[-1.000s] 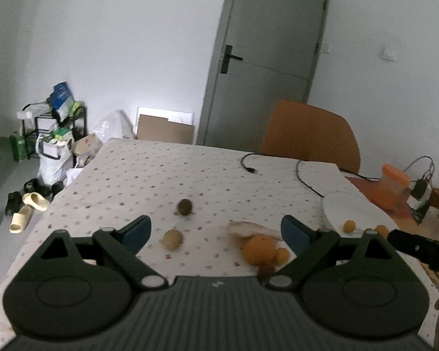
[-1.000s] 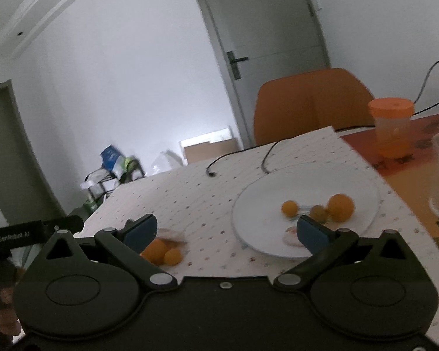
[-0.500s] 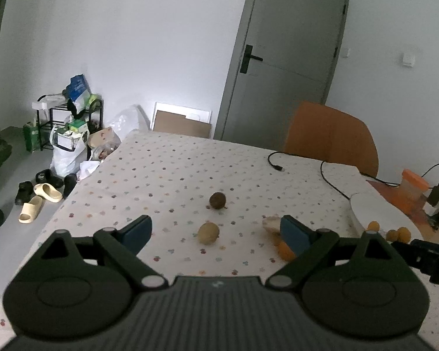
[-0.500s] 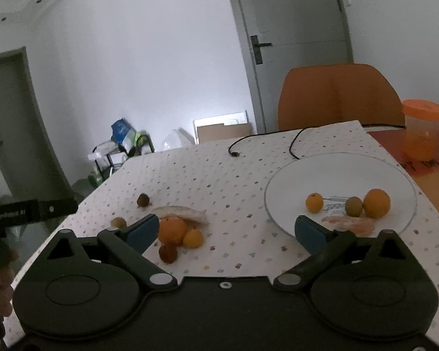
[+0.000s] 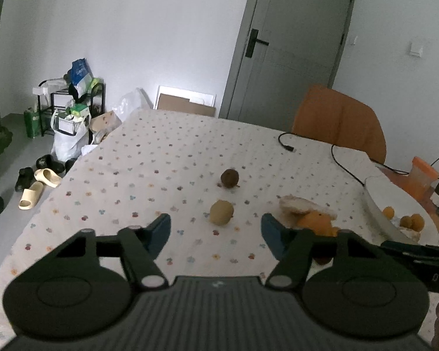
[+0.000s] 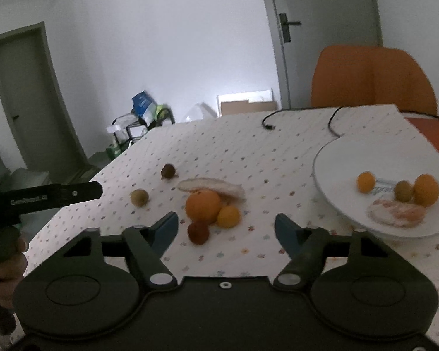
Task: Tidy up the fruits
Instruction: 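Close the right tool on the dark red plum while the left tool grasps a kiwi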
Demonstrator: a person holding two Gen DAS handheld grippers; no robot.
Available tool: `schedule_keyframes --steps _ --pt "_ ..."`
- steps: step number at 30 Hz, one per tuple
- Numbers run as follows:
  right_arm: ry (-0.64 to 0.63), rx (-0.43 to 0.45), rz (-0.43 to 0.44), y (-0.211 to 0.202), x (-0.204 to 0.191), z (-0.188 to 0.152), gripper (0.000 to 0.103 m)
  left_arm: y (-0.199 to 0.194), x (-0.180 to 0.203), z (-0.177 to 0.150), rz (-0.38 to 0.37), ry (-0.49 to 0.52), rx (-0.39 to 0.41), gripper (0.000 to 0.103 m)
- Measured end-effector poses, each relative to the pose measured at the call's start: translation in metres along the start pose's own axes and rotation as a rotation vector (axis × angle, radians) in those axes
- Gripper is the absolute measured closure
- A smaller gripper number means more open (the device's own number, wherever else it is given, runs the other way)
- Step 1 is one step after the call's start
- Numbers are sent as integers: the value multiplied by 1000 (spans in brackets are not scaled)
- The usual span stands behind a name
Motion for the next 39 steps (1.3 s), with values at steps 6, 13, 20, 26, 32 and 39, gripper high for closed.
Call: schedule_keyframes --steps 6,13,20,26,32,39 --pt "19 -39 25 19 -2 -6 43 15 1 -2 5 2 -25 46" --pt "26 -84 57 39 -4 -8 56 31 6 1 0 9 -44 49" --pt "39 -118 86 56 -6 -9 65 46 10 3 2 15 -60 52" --pt "20 -133 93 68 -12 -7 81 54 11 6 -2 24 -67 55" --pt "36 -120 109 67 -12 -2 81 63 14 4 -5 24 -83 61" --pt "40 -85 101 57 -8 5 81 64 18 3 -8 14 -85 80"
Point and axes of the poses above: each gripper's, at about its wrist camera, not at the fingertips, and y roughly the way its jaws point, x to its right, z to its top, the point moved 7 cm from there along y, roughly the way its jaws point, and after that the axes turned 9 degrees about z, right-handed, at the moved point
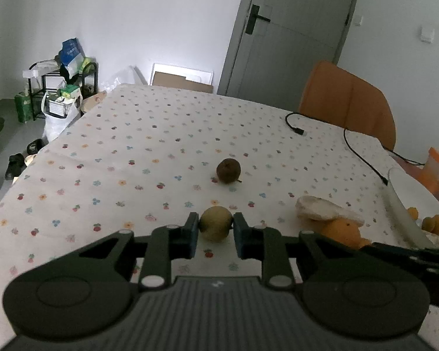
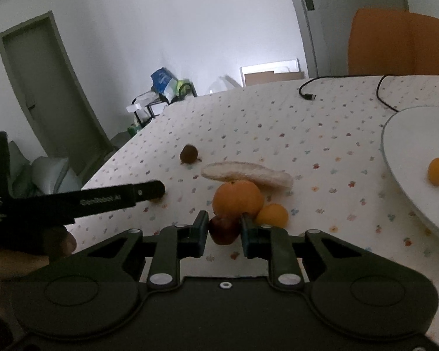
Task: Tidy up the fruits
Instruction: 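Close the right tool on the dark red plum while the left tool grasps a kiwi, then carry the plum and kiwi over the white plate and open both tools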
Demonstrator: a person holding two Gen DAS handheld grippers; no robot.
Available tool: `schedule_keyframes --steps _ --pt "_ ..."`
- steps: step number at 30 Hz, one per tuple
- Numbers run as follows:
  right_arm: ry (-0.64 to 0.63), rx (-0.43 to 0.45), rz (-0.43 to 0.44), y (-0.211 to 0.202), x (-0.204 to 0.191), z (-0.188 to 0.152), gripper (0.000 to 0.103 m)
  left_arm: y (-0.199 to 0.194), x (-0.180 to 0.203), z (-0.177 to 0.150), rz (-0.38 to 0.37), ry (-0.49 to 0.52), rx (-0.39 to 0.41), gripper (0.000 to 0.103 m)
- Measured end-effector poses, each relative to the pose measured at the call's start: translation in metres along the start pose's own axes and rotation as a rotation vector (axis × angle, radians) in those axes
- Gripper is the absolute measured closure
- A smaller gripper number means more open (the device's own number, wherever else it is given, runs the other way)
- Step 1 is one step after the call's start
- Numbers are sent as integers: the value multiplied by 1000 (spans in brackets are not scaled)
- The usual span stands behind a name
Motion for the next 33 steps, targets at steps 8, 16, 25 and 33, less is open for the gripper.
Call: schedule_keyframes --steps 8,16,25,33 --pt "12 34 -32 -17 10 3 81 -23 15 -2 -39 30 29 80" --pt "33 105 -83 -50 21 3 81 -38 40 -6 -77 74 38 80" --pt "73 179 -126 -89 41 1 81 -56 77 -4 -125 125 72 80" --pt "90 233 -149 -121 58 1 81 -64 111 -5 -158 166 84 80"
Point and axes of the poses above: each gripper's, at about its wrist camera, not at the fingertips, and y roughly the way its jaws point, x to its right, z to its top, the point moved 7 cm from there along y, roughly the way its jaws point, and after that the axes turned 9 degrees about z, right-handed, at the moved point
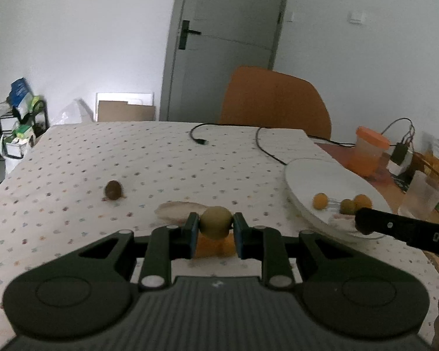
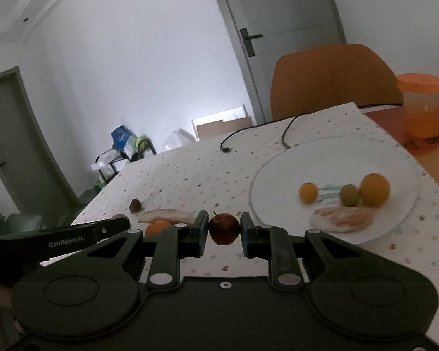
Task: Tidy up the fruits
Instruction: 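Carry the plum and kiwi over the white plate and open both tools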
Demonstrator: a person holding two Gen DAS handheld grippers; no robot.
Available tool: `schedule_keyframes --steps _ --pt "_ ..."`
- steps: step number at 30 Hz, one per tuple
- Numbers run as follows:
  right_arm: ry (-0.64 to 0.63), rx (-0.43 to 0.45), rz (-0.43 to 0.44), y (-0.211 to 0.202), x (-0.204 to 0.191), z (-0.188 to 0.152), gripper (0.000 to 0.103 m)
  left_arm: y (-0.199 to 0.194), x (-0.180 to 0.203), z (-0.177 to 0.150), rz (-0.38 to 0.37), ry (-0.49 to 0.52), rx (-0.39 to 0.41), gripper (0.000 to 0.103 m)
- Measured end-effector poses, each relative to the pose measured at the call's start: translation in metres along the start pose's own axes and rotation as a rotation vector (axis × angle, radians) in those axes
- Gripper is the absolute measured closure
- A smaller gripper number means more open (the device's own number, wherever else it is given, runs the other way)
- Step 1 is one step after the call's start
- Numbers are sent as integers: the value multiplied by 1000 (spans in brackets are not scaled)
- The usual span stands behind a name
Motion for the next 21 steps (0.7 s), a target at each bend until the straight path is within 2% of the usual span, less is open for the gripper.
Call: schedule_keyframes --steps 21 --pt "87 65 -68 -38 67 2 81 23 85 3 -103 91 -8 80"
Point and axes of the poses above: each gripper's, at about its wrist camera, not at the fingertips, and y roughly the way its jaws point, x to its right, z to its top, the point moved 7 cm from there along y, roughly the way its jaws point, and after that the axes turned 9 degrees about z, right-handed, at the moved point
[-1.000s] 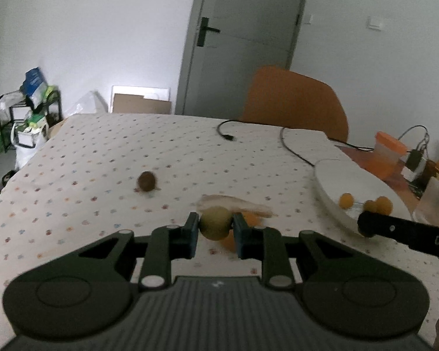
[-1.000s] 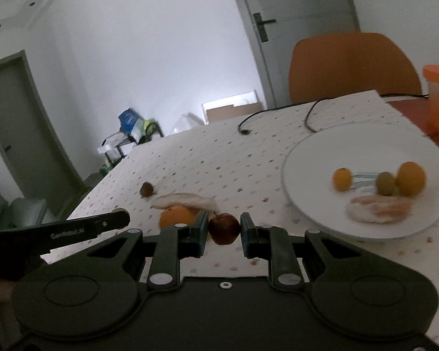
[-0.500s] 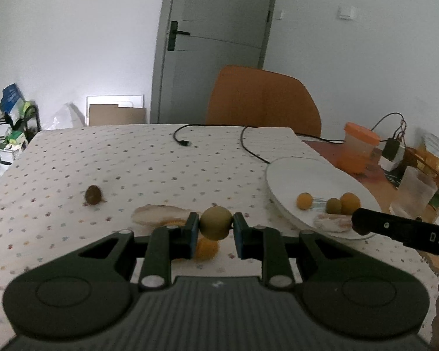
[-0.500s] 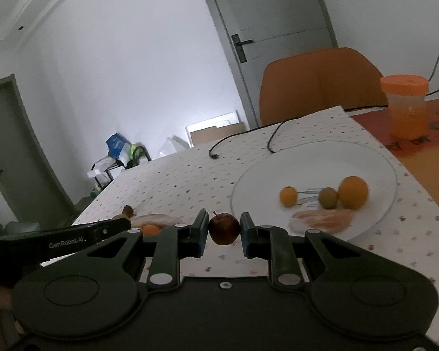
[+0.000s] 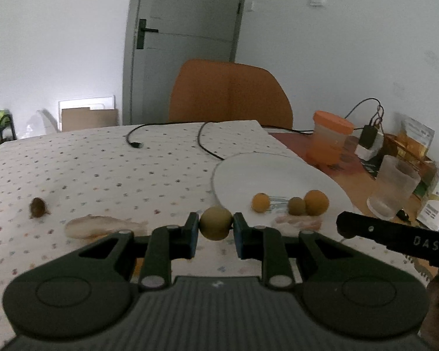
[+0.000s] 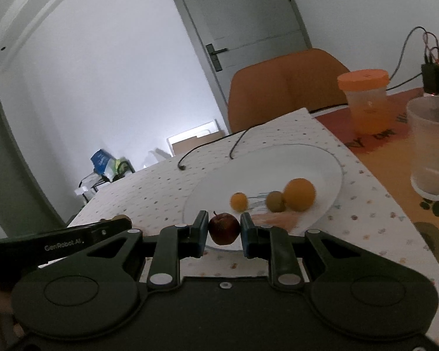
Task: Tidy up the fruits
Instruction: 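Carry the plum and kiwi over the white plate and open both tools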
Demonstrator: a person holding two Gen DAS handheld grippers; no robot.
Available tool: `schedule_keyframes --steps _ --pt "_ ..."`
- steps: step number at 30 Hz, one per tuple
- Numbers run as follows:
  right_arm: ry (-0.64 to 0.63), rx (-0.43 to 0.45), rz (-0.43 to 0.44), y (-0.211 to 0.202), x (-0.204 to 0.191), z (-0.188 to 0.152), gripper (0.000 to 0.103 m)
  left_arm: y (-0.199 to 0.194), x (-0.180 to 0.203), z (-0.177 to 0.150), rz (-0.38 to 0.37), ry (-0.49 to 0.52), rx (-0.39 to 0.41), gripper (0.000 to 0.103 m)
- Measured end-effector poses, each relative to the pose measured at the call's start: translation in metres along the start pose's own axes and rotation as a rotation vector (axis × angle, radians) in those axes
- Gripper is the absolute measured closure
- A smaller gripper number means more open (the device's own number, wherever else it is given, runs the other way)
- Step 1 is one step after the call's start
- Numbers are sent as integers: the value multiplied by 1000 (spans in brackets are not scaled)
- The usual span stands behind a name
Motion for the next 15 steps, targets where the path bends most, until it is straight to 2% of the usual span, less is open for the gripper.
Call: schedule_keyframes --steps 15 --pt "38 2 -32 9 34 4 81 35 30 10 -41 24 -25 80"
Point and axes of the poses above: each gripper's, at about its wrist camera, not at the fingertips, and y roughly the way its jaws point, x to its right, z to its top, the point moved 7 cm from there along y, roughly the way its jaws point, and after that the axes turned 9 degrees about z, right-handed, at the moved point
